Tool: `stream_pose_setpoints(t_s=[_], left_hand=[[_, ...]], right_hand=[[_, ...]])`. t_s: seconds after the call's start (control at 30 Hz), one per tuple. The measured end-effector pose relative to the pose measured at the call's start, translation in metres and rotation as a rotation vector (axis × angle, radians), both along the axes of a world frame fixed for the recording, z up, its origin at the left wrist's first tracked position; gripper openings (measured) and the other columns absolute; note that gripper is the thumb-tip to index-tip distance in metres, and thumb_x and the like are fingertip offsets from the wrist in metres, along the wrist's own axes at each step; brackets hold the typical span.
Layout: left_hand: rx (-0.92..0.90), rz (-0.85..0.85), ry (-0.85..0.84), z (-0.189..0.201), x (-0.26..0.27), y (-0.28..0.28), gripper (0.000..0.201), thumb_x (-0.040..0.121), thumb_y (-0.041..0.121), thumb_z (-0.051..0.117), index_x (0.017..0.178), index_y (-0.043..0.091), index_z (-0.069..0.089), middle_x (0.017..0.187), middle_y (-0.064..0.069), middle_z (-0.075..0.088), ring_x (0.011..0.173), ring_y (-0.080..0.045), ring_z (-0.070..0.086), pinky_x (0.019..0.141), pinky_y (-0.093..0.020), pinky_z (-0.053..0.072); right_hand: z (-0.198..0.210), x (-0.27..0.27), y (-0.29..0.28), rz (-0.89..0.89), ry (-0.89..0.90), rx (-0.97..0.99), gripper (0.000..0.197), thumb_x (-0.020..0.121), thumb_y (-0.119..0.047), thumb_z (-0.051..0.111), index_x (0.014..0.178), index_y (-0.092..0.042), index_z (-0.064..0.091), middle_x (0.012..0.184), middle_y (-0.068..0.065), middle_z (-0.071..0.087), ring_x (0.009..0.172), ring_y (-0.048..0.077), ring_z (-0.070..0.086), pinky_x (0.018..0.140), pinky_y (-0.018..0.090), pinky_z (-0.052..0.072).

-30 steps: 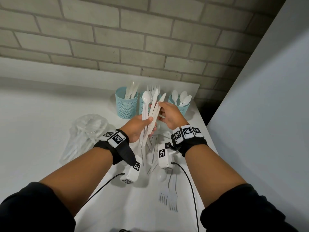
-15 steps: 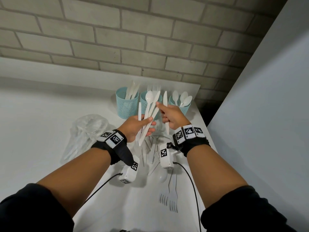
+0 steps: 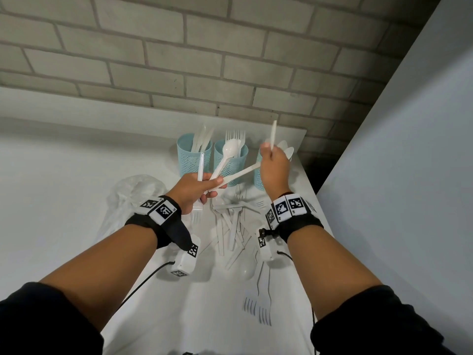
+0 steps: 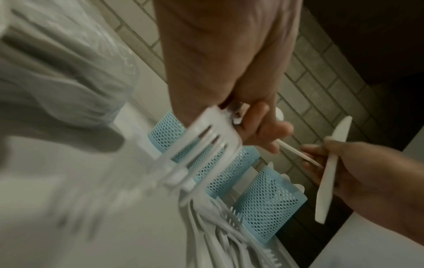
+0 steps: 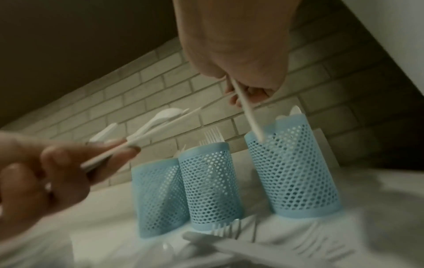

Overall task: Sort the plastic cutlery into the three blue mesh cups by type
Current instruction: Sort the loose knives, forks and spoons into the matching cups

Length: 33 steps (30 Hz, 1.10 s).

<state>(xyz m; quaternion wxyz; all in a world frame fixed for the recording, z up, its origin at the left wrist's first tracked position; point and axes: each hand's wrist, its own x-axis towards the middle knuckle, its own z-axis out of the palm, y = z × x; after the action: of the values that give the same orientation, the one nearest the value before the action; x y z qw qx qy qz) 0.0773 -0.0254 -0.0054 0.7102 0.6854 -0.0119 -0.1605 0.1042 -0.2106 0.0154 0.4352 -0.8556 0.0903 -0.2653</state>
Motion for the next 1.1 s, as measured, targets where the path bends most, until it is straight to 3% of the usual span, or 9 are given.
stream_pose_setpoints(t_s=[0.1,0.17,0.3,0.47,0.63,0.73,0.87,0.97,1.1], left_hand=[[-0.001,0.01,-0.012,0.0,0.001,-0.001,0.011,0.089,0.022,0.063,0.095,0.014,0.066,0.072,0.007,0.073,0.051,-0.003,0.051,0.048,-0.015,0.036],[-0.018,0.037,-0.006,-0.001,0.002,-0.001,0.016,0.088,0.023,0.063,0.1,0.012,0.066,0.073,0.005,0.073,0.05,-0.003,0.05,0.046,-0.014,0.035],[-0.097,0.071,0.043,0.001,0.004,0.002,0.023,0.094,0.032,0.053,0.101,0.014,0.065,0.086,-0.001,0.072,0.051,-0.004,0.052,0.041,-0.011,0.035],[-0.258,0.038,0.134,0.003,0.008,0.003,0.029,0.1,0.031,0.04,0.104,0.013,0.063,0.098,-0.003,0.07,0.056,-0.006,0.046,0.04,-0.01,0.036],[-0.392,-0.017,0.253,0.005,0.007,0.0,0.031,0.101,0.026,0.038,0.109,0.005,0.06,0.102,-0.008,0.069,0.052,-0.006,0.054,0.042,-0.013,0.042],[-0.412,-0.043,0.29,0.007,0.006,0.0,0.03,0.101,0.023,0.039,0.106,0.002,0.059,0.1,-0.012,0.069,0.053,-0.007,0.058,0.043,-0.013,0.046],[-0.261,-0.051,0.229,0.007,0.005,-0.002,0.027,0.1,0.018,0.041,0.107,-0.004,0.055,0.098,-0.02,0.068,0.052,-0.009,0.058,0.042,-0.014,0.046],[-0.145,-0.073,0.18,0.009,0.003,-0.004,0.025,0.099,0.017,0.043,0.109,-0.004,0.054,0.091,-0.019,0.071,0.047,-0.009,0.056,0.038,-0.013,0.04],[-0.167,-0.015,0.121,0.016,0.004,-0.001,0.023,0.098,0.017,0.043,0.104,0.002,0.058,0.08,-0.011,0.074,0.043,-0.006,0.043,0.035,-0.01,0.029]], right_hand=[[0.001,-0.005,0.002,0.123,0.223,-0.397,0.049,0.1,-0.034,0.033,0.09,-0.001,0.068,0.086,0.015,0.069,0.084,0.03,0.059,0.089,0.038,0.044],[0.002,-0.008,0.0,0.227,0.35,-0.474,0.051,0.099,-0.038,0.034,0.08,-0.005,0.068,0.074,0.01,0.068,0.073,0.025,0.059,0.084,0.033,0.044],[-0.004,-0.012,-0.009,0.395,0.414,-0.228,0.048,0.094,-0.042,0.048,0.053,-0.017,0.054,0.052,0.0,0.05,0.05,0.013,0.047,0.059,0.025,0.039],[-0.011,-0.014,-0.017,0.339,0.381,0.012,0.04,0.096,-0.039,0.046,0.075,-0.009,0.062,0.057,-0.001,0.044,0.052,0.011,0.041,0.051,0.02,0.037],[-0.007,-0.014,-0.007,0.353,0.318,0.303,0.019,0.099,-0.031,0.04,0.089,-0.019,0.051,0.07,-0.001,0.045,0.053,0.01,0.041,0.043,0.016,0.039],[-0.002,-0.011,0.0,0.331,0.158,0.333,0.012,0.097,-0.03,0.045,0.095,-0.02,0.051,0.068,-0.006,0.045,0.055,0.008,0.039,0.05,0.019,0.035],[0.005,-0.004,0.008,0.21,-0.121,0.082,0.016,0.096,-0.02,0.048,0.095,-0.01,0.061,0.083,0.0,0.053,0.072,0.01,0.05,0.07,0.02,0.043],[0.008,-0.002,0.016,0.32,-0.106,-0.24,0.019,0.094,-0.003,0.046,0.102,0.0,0.063,0.097,0.006,0.055,0.083,0.013,0.053,0.077,0.009,0.041],[-0.002,-0.003,0.019,0.348,0.066,-0.591,0.019,0.096,-0.013,0.044,0.101,-0.007,0.061,0.095,0.011,0.068,0.092,0.03,0.059,0.088,0.038,0.044]])
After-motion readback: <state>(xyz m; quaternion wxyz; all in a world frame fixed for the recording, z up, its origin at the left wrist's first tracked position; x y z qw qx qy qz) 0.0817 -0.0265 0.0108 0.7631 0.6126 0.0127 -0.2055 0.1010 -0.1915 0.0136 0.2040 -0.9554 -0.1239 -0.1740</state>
